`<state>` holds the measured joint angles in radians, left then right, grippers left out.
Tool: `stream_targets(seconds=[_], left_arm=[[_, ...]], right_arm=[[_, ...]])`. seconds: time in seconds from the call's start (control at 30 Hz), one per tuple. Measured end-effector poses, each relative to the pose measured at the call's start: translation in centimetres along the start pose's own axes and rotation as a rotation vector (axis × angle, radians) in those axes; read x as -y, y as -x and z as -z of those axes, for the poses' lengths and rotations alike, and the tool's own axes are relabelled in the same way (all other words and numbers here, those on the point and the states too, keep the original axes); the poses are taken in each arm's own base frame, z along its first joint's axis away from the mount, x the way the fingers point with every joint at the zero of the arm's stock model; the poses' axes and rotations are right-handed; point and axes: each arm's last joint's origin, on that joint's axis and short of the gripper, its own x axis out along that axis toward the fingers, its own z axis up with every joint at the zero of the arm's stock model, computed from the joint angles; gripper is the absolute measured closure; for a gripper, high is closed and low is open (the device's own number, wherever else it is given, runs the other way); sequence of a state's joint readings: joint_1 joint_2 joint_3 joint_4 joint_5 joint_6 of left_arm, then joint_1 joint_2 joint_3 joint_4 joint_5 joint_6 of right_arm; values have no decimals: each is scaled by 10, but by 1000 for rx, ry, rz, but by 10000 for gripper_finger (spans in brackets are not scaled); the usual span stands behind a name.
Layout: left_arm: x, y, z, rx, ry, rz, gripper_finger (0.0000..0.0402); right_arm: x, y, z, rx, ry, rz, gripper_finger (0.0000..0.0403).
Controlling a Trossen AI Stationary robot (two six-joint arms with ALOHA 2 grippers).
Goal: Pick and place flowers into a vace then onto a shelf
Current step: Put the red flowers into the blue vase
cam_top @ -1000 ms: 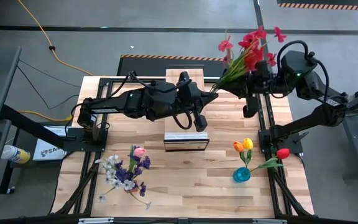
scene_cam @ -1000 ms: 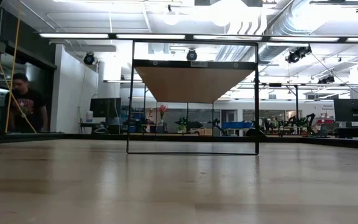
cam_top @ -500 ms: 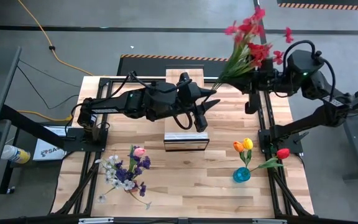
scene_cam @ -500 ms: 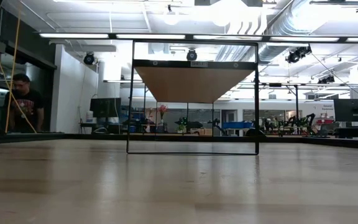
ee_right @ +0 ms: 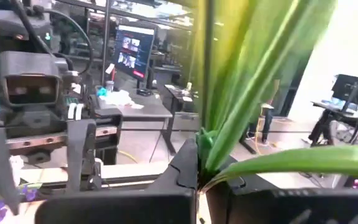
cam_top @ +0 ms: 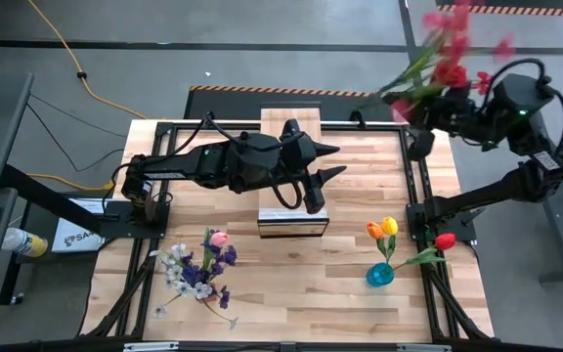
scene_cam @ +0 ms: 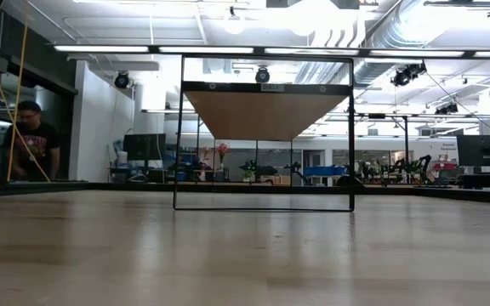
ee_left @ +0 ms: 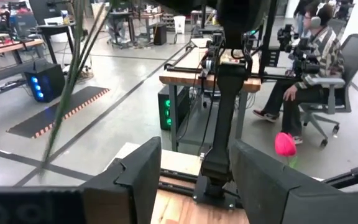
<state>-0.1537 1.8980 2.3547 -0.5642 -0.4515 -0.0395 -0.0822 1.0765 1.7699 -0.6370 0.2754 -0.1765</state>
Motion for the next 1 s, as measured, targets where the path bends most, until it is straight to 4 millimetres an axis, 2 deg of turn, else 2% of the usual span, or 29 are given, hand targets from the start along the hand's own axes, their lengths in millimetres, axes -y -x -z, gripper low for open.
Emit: stream_targets(seconds=[0.37,0.63,1.0], left_arm=[[0,0,3,-25,-8,16,180],[-1,0,13,-125,21,5,185],[-2,1,19,-179,20,-3,191]], right_arm=[[6,22,5,-62,-1,2,403],[6,40,19,-225,-16,-49,403],[14,88,-2,-230,-118,-310,403]])
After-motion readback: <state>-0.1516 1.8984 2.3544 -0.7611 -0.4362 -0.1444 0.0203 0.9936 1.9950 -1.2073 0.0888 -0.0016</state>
